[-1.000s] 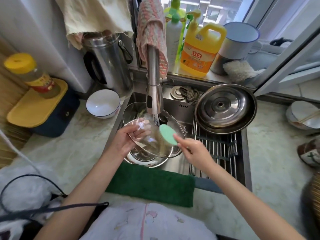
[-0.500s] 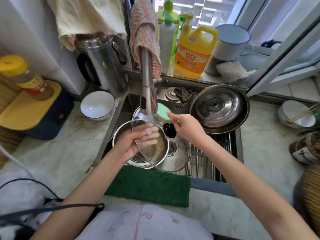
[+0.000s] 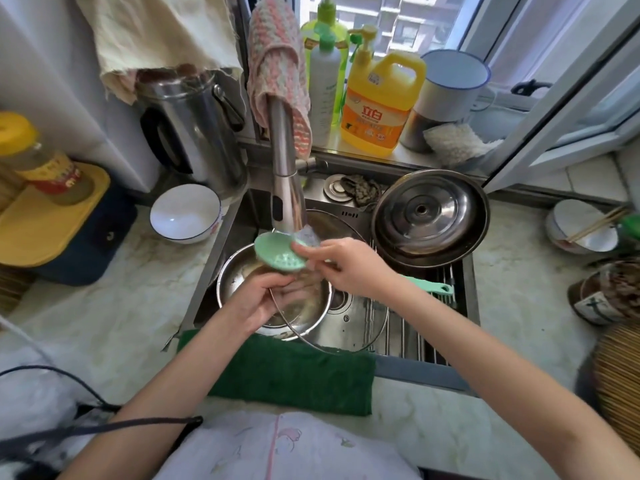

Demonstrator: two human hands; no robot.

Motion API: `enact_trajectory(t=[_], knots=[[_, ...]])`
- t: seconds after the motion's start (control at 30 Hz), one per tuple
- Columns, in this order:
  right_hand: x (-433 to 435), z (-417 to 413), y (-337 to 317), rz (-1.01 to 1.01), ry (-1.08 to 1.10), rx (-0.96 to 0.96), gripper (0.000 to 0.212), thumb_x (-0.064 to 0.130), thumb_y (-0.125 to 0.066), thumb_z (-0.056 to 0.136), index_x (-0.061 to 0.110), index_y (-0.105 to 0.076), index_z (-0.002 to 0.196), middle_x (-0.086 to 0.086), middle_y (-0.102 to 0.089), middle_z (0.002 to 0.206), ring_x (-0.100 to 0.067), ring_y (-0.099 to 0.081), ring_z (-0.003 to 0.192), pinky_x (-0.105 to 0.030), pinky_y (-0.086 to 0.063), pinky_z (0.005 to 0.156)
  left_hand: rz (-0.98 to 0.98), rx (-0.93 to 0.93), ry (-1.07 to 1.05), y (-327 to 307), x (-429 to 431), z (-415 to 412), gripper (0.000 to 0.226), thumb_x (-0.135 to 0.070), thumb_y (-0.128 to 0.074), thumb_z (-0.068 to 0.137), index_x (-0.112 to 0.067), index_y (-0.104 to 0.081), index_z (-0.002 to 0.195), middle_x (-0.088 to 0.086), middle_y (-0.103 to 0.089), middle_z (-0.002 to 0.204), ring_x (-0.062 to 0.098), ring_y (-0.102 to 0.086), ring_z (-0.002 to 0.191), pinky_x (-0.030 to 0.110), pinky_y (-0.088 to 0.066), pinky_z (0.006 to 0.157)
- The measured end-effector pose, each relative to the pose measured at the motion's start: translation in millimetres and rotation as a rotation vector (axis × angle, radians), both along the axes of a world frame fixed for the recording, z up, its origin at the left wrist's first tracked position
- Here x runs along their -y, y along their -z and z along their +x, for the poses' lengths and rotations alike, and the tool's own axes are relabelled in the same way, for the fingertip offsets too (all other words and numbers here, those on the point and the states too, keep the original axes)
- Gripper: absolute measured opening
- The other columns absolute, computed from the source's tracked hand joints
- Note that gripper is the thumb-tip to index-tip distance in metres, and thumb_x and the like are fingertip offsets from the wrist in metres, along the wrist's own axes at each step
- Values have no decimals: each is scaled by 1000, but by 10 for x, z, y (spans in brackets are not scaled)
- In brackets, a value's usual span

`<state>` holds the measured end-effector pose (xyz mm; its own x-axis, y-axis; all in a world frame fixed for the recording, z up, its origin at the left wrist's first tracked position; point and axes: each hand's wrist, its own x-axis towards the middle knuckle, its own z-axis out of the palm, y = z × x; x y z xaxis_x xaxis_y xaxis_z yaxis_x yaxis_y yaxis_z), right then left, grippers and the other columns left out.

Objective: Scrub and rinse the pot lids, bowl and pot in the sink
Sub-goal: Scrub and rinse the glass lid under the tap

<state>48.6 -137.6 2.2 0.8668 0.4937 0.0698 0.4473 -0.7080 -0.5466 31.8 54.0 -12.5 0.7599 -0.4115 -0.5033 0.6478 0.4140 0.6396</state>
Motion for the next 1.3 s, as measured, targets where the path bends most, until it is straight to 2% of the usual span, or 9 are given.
enact_trajectory(t=[0.13,0.3,0.43,0.57,0.67,0.8,0.97,1.13,1.3], knots=[[212,293,54,-130,388,-62,37,25,-53,93,33,-58,129,-7,-73,87,-15,-48,53,-25,-38,58,-40,-3,35,-60,3,36,32,9,-40,85,5,-56,113,19,-71,101,31,-71,86,41,-60,65],[-12,-63,-45,-46,1,18,43,19,-56,90,34,-56,131,0,-72,88,-17,-61,68,-28,-47,60,-62,-4,-7,9,-41,17,39,4,-69,66,6,-64,105,25,-69,98,34,-71,87,46,-58,75],[315,245,140,-167,475,-99,37,32,-49,96,35,-55,131,-5,-71,107,-24,-66,88,-33,-51,72,-100,-4,5,36,-53,41,39,2,-82,40,-3,-77,78,19,-72,93,34,-71,85,44,-59,65],[713,92,359,291,816,-313,62,52,-62,85,24,-48,139,4,-61,103,-5,-56,86,-21,-44,70,-207,13,-2,23,-186,159,66,-5,-92,43,5,-69,104,23,-67,112,37,-67,98,46,-58,78],[746,-112,359,542,913,-480,64,68,-69,66,16,-71,103,-2,-62,86,-12,-53,75,-25,-40,64,-250,44,15,41,-238,290,68,-14,-88,58,6,-62,117,20,-66,116,29,-67,101,42,-52,89],[858,-288,346,860,929,-797,35,43,-63,84,15,-63,104,-1,-63,97,-7,-46,61,-19,-33,51,-285,-13,-7,154,-208,371,62,-10,-89,54,8,-66,108,25,-67,108,34,-69,96,39,-59,77],[852,-450,314,1605,749,-1070,18,27,-68,78,10,-65,83,-10,-70,102,1,-37,39,-7,-32,36,-258,-72,108,197,-116,520,68,-6,-89,52,5,-65,115,21,-66,115,27,-69,96,32,-60,68],[714,-603,423,1889,673,-1037,21,16,-68,82,5,-59,98,-12,-70,100,-1,-35,41,-8,-32,37,-66,-112,152,156,16,721,36,4,-60,81,7,-59,117,18,-67,112,22,-71,89,22,-58,55],[627,-590,283,1859,799,-688,26,11,-68,74,17,-44,70,-17,-68,90,1,-32,36,-9,-29,33,371,-108,-72,328,330,991,37,-11,-35,102,11,-43,130,16,-68,84,14,-61,49,19,-42,35]])
